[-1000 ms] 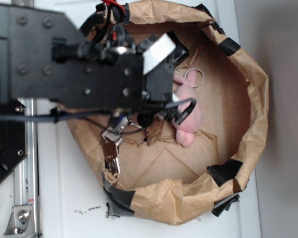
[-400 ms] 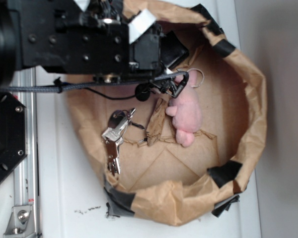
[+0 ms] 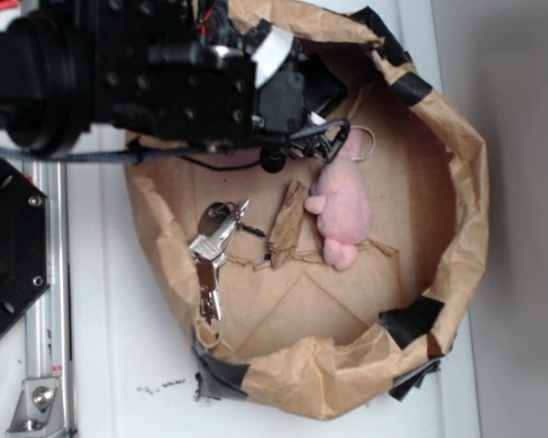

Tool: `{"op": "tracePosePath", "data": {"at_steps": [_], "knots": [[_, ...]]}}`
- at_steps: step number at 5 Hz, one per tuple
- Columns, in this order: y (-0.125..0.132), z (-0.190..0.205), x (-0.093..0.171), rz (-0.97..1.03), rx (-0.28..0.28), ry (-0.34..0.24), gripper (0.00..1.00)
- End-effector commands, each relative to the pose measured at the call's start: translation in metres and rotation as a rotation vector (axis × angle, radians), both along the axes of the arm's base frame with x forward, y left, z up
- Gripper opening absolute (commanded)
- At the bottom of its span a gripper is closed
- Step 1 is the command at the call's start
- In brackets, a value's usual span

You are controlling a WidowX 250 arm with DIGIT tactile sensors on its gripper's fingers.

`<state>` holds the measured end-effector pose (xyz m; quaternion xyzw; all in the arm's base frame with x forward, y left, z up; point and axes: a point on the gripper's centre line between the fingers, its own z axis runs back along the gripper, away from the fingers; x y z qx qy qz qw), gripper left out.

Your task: Grab the black box.

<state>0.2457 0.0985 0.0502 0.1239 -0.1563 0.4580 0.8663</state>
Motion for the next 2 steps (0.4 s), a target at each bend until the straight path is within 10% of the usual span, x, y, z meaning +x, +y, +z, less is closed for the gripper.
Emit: {"op": "tracePosePath", "data": {"at_steps": [1, 2], "knots": [[0.0, 0.023, 0.0, 0.007, 0.015, -0.101, 1.0], [0.012, 0.023, -0.001, 0.031, 0.033, -0.097, 1.0]]}}
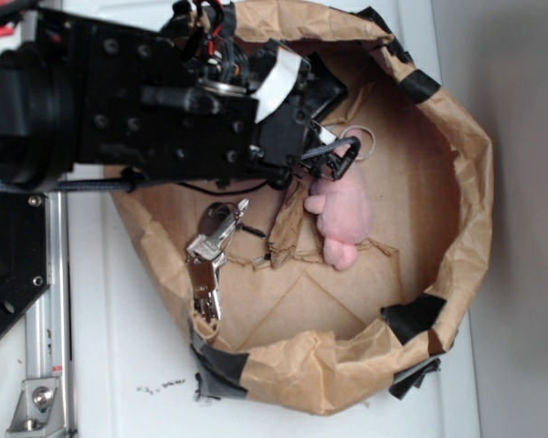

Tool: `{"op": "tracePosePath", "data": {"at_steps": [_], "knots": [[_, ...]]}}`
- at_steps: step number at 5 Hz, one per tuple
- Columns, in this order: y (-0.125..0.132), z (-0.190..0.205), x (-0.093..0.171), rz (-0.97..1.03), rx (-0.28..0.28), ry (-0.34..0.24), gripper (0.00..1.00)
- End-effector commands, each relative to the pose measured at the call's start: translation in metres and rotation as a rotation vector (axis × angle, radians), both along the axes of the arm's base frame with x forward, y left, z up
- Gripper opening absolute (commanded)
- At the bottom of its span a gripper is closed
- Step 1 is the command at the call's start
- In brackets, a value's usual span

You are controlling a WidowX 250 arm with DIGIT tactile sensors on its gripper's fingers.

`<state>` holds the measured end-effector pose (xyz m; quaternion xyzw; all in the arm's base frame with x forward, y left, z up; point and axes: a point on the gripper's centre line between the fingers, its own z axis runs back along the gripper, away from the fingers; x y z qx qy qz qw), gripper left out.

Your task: Grab the black box.

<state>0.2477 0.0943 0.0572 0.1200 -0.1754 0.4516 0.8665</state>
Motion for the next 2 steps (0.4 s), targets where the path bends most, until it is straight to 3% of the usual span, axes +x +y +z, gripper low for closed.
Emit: {"op": "tracePosePath", "data": {"at_steps": [1, 2], "knots": [[0.0163, 0.0197, 0.002, -0.004, 0.0, -0.084, 1.0], [0.0203, 0.0151, 0.0087, -0.041, 0.03, -0.064, 1.0]]}}
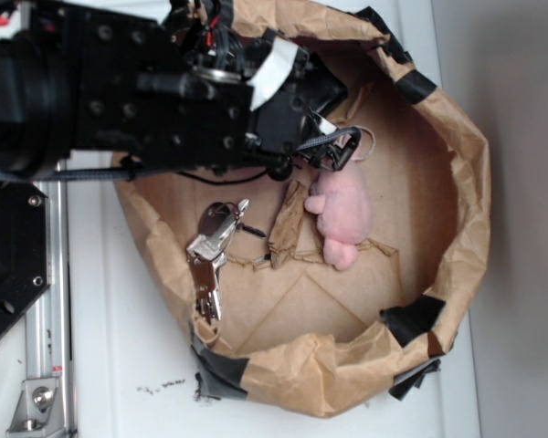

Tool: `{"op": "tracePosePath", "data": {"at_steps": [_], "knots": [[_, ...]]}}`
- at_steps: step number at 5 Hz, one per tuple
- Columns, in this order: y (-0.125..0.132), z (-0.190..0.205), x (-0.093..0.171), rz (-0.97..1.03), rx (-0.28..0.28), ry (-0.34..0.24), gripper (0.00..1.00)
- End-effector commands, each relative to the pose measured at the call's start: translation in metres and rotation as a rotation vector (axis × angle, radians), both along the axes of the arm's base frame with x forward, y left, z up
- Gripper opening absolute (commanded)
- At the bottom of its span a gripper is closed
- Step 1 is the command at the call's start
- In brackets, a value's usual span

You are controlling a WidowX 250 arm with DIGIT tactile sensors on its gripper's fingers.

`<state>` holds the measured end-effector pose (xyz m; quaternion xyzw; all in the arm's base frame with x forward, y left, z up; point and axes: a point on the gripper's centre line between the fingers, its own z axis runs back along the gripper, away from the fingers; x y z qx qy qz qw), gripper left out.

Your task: Grab the black box.

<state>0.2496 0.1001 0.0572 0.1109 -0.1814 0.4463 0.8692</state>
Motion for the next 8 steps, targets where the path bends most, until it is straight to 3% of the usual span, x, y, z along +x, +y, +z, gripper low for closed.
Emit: {"op": "tracePosePath", "data": {"at_steps": [1, 4, 7, 8], "knots": [[0.02, 0.008, 0.009, -0.033, 0.059, -0.029, 1.0], [0.024, -0.004, 0.019, -0.044, 0.07, 0.018, 1.0], [0.029, -0.024, 0.034, -0.077, -0.007, 0.1, 1.0], [0.029, -0.023, 0.031, -0.079, -0.032, 0.091, 0.0]]}}
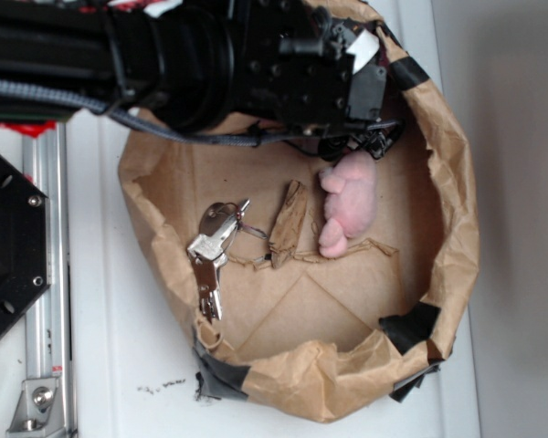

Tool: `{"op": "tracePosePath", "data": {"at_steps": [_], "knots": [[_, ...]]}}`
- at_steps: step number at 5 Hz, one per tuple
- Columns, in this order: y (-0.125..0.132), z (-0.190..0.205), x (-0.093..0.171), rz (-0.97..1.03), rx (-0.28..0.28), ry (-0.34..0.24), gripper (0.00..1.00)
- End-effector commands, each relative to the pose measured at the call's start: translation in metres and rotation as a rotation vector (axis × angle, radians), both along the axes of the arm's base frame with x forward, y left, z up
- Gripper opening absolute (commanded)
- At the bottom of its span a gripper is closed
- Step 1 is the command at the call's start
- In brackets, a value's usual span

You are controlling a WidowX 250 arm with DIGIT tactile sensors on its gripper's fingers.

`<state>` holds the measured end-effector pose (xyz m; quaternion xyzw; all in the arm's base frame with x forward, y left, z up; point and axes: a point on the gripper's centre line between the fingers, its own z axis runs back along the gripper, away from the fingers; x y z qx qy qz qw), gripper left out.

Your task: Grab the black box.

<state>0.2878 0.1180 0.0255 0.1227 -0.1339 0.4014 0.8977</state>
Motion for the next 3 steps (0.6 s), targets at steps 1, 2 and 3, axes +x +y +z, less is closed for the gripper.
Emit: {"op": "tracePosePath", "data": {"at_steps": [1, 2, 3], "knots": [[0.009, 0.026, -0.015, -0.013, -0.057, -0.027, 0.0], [-0.013, 0.074, -0.023, -0.098, -0.196, -0.016, 0.0], [-0.046, 0.124, -0.018, -0.26, -0.346, 0.006, 0.0]]}}
